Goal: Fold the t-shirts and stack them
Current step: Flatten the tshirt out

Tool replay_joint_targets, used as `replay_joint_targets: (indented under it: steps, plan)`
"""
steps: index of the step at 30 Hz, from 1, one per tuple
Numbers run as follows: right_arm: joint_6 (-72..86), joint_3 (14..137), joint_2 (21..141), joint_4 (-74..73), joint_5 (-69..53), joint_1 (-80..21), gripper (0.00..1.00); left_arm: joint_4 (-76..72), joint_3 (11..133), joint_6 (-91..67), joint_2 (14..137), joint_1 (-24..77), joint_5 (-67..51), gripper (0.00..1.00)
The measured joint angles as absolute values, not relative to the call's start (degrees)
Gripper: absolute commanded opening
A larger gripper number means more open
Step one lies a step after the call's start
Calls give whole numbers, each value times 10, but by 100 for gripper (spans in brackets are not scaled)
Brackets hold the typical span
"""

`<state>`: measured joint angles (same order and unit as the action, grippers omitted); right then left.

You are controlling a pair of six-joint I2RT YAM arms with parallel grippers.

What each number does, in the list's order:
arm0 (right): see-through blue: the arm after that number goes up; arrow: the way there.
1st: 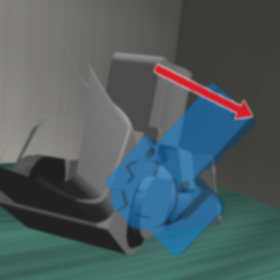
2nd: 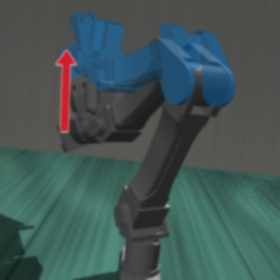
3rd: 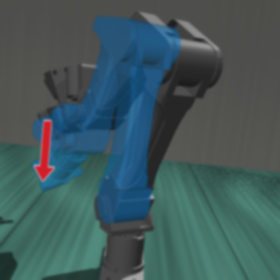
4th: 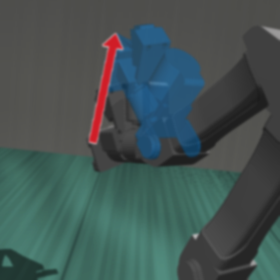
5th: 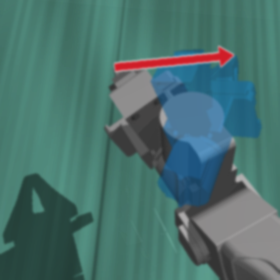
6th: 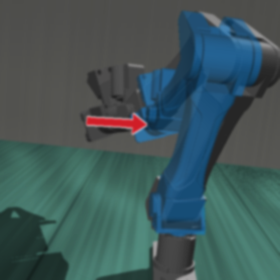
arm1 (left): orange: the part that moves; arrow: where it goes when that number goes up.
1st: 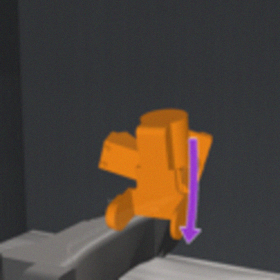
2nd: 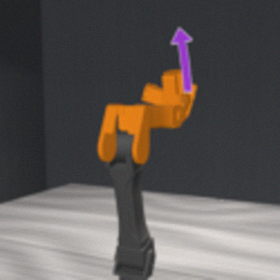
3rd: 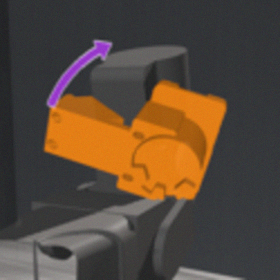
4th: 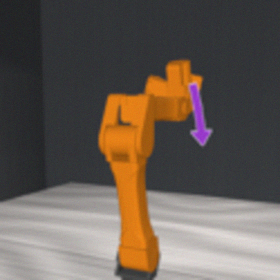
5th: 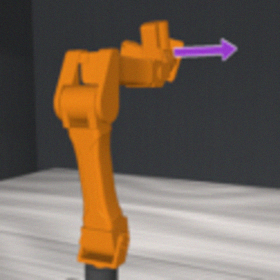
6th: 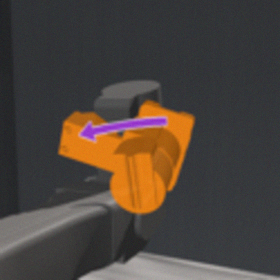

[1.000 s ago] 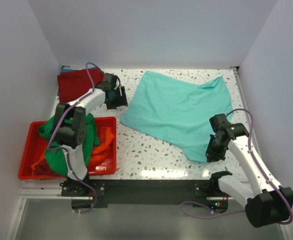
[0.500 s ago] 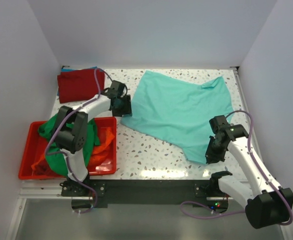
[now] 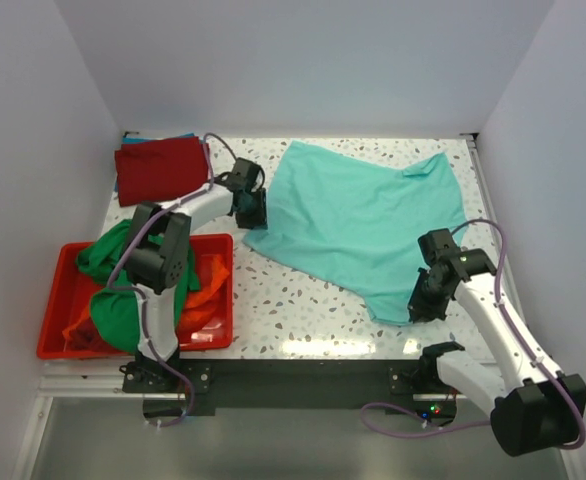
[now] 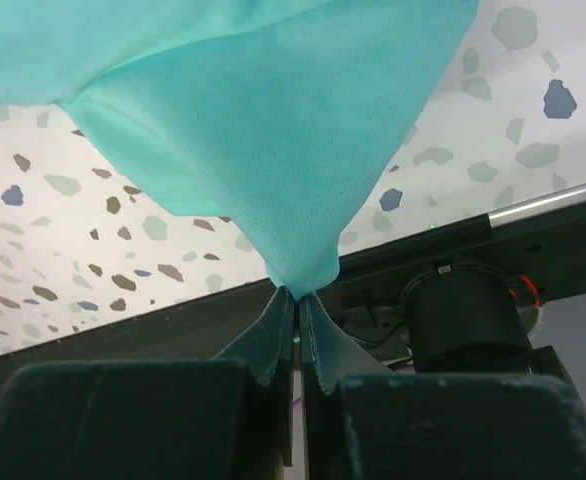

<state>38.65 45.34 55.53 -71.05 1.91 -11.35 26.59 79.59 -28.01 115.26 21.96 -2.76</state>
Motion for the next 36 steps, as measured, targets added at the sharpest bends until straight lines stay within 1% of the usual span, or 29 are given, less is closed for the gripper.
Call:
replay_joint_targets:
  steps: [1, 3, 4, 7, 10, 15, 16, 17, 18, 20, 21, 24, 27, 30, 32, 35, 36]
  plan:
    - [389, 453, 559, -706, 19, -114, 0, 266, 805, -279, 1159, 220, -29, 33]
    - [393, 453, 568, -696, 20, -114, 0, 265, 824, -279, 1174, 222, -33, 28]
    - [395, 453, 574, -691, 20, -114, 0, 267, 833, -279, 1181, 222, -35, 21]
    - [399, 453, 589, -680, 26, -114, 0, 266, 863, -279, 1204, 222, -43, 14]
    - [401, 454, 602, -672, 42, -114, 0, 266, 884, -279, 1219, 222, -50, 12]
    - [406, 467, 624, -660, 71, -114, 0, 275, 948, -279, 1261, 222, -67, 11]
    - [406, 471, 630, -657, 76, -114, 0, 279, 968, -279, 1273, 222, -69, 16]
    - [406, 474, 636, -652, 81, -114, 0, 282, 986, -279, 1285, 222, -69, 23]
    - [407, 477, 644, -646, 83, -114, 0, 288, 1011, -282, 1298, 222, -69, 34]
    - [408, 480, 655, -639, 85, -113, 0, 289, 1033, -283, 1310, 222, -66, 44]
    - [408, 481, 660, -635, 85, -113, 0, 290, 1038, -283, 1312, 223, -62, 55]
    - [408, 488, 673, -629, 84, -113, 0, 288, 1036, -284, 1307, 223, -45, 69]
    - [406, 493, 682, -621, 84, -113, 0, 267, 980, -294, 1268, 221, -21, 77]
    - [404, 495, 690, -616, 83, -113, 0, 257, 892, -306, 1192, 213, 5, 78]
    - [403, 495, 692, -614, 81, -113, 0, 248, 843, -311, 1141, 202, 18, 77]
    - [403, 495, 694, -609, 79, -113, 0, 240, 804, -316, 1086, 181, 38, 70]
    - [402, 494, 694, -607, 78, -113, 0, 235, 803, -317, 1080, 176, 43, 65]
